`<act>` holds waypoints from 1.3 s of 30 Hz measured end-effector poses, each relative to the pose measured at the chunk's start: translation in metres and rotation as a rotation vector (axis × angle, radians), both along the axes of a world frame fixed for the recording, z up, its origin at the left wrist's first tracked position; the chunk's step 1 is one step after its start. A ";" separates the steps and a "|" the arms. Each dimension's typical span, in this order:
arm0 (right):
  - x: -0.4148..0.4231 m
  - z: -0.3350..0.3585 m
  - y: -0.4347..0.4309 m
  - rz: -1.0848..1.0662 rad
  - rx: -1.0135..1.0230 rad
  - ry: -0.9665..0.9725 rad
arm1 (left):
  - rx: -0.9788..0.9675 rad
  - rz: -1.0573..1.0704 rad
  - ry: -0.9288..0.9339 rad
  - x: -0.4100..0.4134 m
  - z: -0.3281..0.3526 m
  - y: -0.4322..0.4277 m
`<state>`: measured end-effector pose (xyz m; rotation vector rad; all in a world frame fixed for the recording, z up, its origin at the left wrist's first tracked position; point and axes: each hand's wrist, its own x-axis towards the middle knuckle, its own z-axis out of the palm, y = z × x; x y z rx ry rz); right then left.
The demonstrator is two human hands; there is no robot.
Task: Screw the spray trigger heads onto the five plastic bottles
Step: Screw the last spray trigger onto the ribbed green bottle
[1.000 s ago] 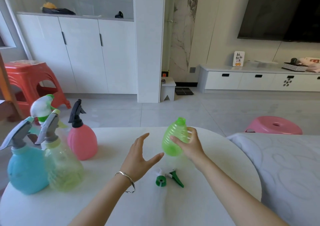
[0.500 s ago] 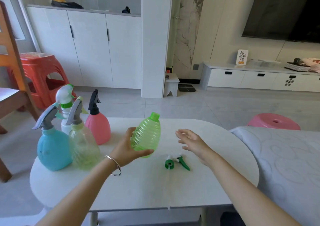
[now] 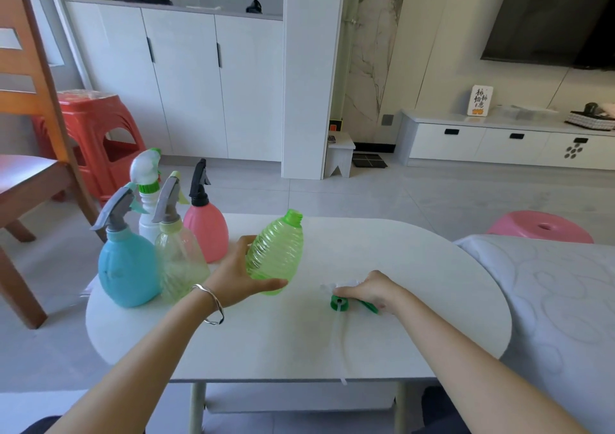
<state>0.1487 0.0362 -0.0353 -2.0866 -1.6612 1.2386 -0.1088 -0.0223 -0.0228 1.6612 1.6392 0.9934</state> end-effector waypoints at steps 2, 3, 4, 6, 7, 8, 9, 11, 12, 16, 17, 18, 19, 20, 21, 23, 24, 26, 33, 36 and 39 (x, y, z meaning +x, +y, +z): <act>-0.006 0.001 -0.001 0.006 -0.004 -0.045 | -0.004 0.001 -0.003 -0.001 -0.002 -0.001; -0.008 0.002 -0.002 0.007 0.003 -0.059 | -0.006 0.002 -0.005 -0.002 -0.002 -0.001; -0.010 0.003 -0.001 0.014 0.004 -0.063 | -0.007 0.001 -0.005 -0.003 -0.002 -0.001; -0.015 0.005 -0.003 0.047 0.005 -0.069 | -0.010 0.002 -0.002 -0.004 -0.001 -0.001; -0.016 0.006 -0.004 0.073 -0.005 -0.080 | -0.014 0.003 -0.002 -0.004 -0.001 -0.001; -0.018 0.006 -0.004 0.099 -0.020 -0.087 | -0.020 0.004 -0.005 -0.004 -0.001 -0.001; -0.020 0.005 -0.004 0.116 -0.037 -0.073 | -0.025 0.005 -0.008 -0.004 -0.002 -0.002; -0.021 0.005 -0.004 0.124 -0.060 0.006 | -0.030 0.007 -0.004 -0.005 -0.002 -0.004; -0.021 0.006 -0.004 0.124 -0.069 0.042 | -0.031 0.011 -0.001 -0.005 -0.001 -0.005; -0.015 0.012 -0.004 0.114 -0.098 0.212 | -0.035 0.029 -0.030 -0.006 -0.003 -0.006; -0.014 0.014 -0.003 0.094 -0.094 0.296 | -0.036 0.034 -0.039 -0.005 -0.003 -0.006; -0.012 0.018 -0.001 0.055 -0.076 0.403 | -0.037 0.039 -0.043 -0.005 -0.003 -0.007; -0.010 0.022 0.002 -0.005 -0.047 0.532 | -0.038 0.045 -0.044 -0.005 -0.003 -0.006; -0.008 0.027 0.006 -0.076 -0.010 0.678 | -0.036 0.051 -0.045 -0.006 -0.003 -0.005; -0.006 0.033 0.010 -0.145 0.031 0.827 | -0.033 0.058 -0.043 -0.006 -0.002 -0.005; -0.003 0.044 0.015 -0.270 0.105 1.106 | -0.026 0.070 -0.031 -0.007 -0.002 -0.004; -0.003 0.049 0.017 -0.325 0.128 1.236 | -0.030 0.069 -0.017 -0.008 -0.003 -0.003; -0.002 0.055 0.019 -0.404 0.156 1.439 | -0.043 0.059 0.005 -0.007 -0.005 -0.002; -0.003 0.067 0.019 -0.487 0.271 1.603 | -0.053 0.056 0.022 0.001 -0.010 0.003; -0.002 0.067 0.021 -0.520 0.309 1.592 | -0.063 0.039 0.007 0.003 -0.010 0.006; 0.000 0.066 0.023 -0.538 0.346 1.576 | -0.054 0.036 0.002 0.004 -0.011 0.009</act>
